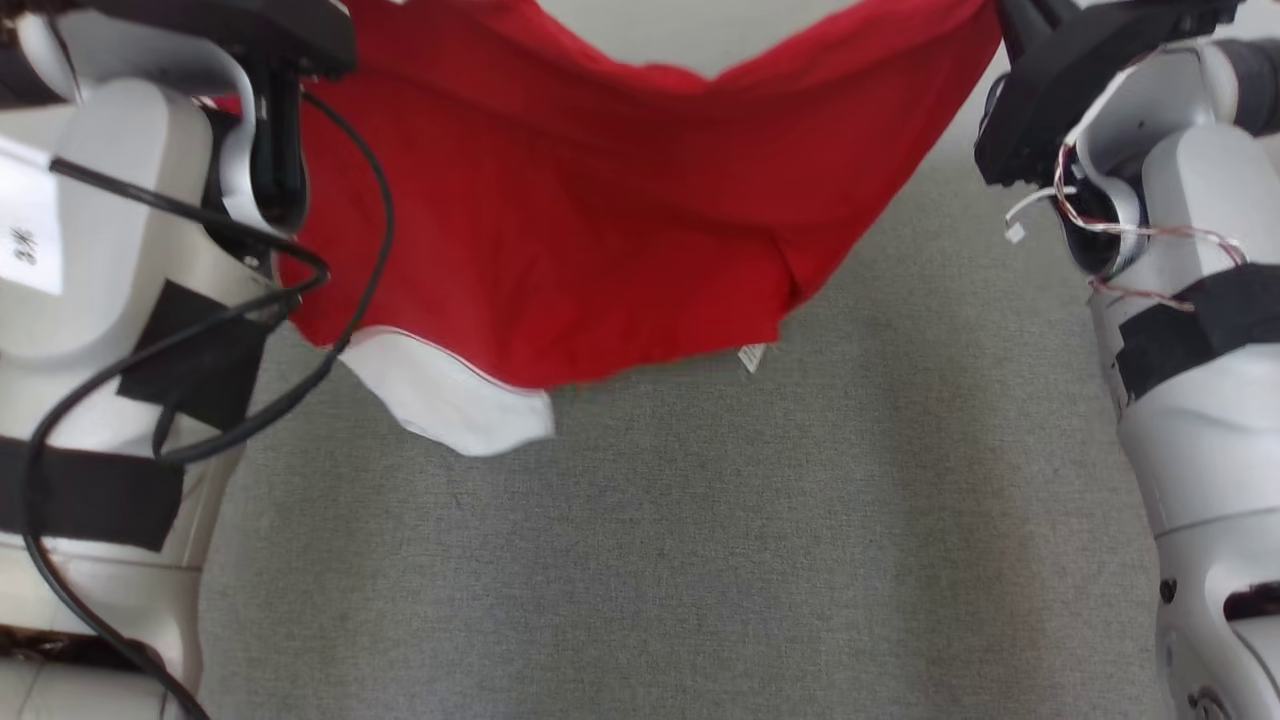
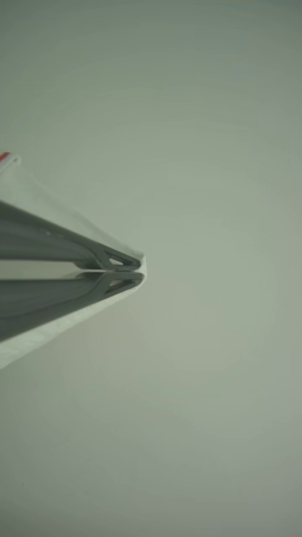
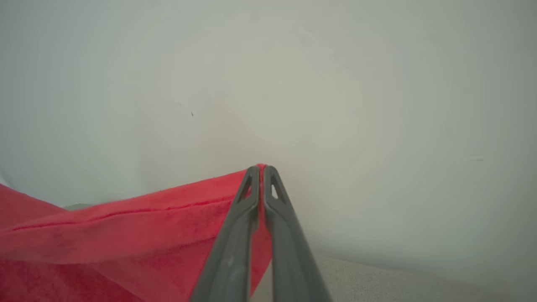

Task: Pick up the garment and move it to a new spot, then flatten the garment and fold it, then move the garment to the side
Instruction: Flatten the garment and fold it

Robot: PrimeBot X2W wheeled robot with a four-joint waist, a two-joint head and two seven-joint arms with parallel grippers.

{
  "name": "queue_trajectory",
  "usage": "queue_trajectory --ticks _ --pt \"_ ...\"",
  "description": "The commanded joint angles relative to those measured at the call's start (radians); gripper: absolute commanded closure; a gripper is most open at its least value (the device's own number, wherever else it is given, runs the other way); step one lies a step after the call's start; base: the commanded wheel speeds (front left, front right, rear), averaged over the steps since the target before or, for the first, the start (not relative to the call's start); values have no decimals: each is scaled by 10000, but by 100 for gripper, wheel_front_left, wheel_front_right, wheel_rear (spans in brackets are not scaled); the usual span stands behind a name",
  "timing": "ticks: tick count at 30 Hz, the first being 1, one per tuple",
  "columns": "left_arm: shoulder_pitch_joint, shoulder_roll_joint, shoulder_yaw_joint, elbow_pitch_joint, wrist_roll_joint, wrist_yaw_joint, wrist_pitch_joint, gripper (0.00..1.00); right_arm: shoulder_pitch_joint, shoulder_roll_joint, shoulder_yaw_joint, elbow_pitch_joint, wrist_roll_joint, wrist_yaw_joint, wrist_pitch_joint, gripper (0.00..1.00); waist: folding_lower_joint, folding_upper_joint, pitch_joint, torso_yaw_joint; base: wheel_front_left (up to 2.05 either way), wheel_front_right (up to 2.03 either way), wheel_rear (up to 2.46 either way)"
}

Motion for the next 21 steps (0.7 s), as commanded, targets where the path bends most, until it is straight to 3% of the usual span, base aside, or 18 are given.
queue_trajectory --ticks 1,8,15,21 --pt "-166 27 23 31 127 -6 -61 100 -133 25 30 91 -91 -1 -82 100 0 -1 57 -45 0 0 0" --pt "-851 -96 15 84 239 -48 -125 100 -1333 122 568 1065 662 -1 -210 100 0 -1 731 -167 0 0 0" --pt "-2189 239 21 310 397 -171 -33 100 -3040 199 971 1404 1574 -1 -98 100 0 -1 2308 -128 0 0 0" --pt "-3114 311 348 -329 591 -226 -198 100 -4313 59 1084 1633 1486 -1 -999 100 0 -1 3270 -59 0 0 0"
